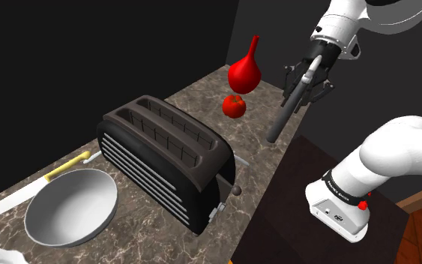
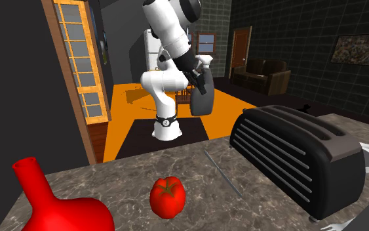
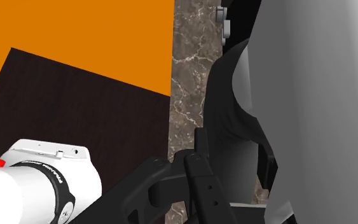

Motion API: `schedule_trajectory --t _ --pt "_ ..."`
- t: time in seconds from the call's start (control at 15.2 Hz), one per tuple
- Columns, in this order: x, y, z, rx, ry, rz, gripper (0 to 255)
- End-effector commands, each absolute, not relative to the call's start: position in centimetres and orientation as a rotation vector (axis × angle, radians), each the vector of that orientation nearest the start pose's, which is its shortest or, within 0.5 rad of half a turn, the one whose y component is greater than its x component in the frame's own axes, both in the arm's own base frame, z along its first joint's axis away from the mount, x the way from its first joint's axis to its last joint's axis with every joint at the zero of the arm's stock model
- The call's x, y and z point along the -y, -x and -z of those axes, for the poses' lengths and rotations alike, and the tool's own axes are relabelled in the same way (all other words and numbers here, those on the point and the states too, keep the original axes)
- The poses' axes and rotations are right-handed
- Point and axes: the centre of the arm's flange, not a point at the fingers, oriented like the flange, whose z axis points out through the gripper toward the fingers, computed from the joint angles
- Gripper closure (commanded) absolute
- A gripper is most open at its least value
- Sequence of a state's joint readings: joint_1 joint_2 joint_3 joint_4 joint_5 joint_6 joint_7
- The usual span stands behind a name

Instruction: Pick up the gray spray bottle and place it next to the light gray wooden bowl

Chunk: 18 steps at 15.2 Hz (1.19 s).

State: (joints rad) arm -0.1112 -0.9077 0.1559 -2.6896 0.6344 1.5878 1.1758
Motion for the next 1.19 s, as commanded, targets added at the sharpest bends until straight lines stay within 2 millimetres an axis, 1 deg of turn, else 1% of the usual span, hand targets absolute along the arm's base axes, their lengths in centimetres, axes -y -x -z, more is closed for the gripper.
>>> schedule_trajectory --t 0.0,1.12 --pt "-7.7 -26.6 -49.1 -1.642 2.211 -0.615 255" --pt "-7.7 -26.6 -58.1 -1.642 2.211 -0.615 255"
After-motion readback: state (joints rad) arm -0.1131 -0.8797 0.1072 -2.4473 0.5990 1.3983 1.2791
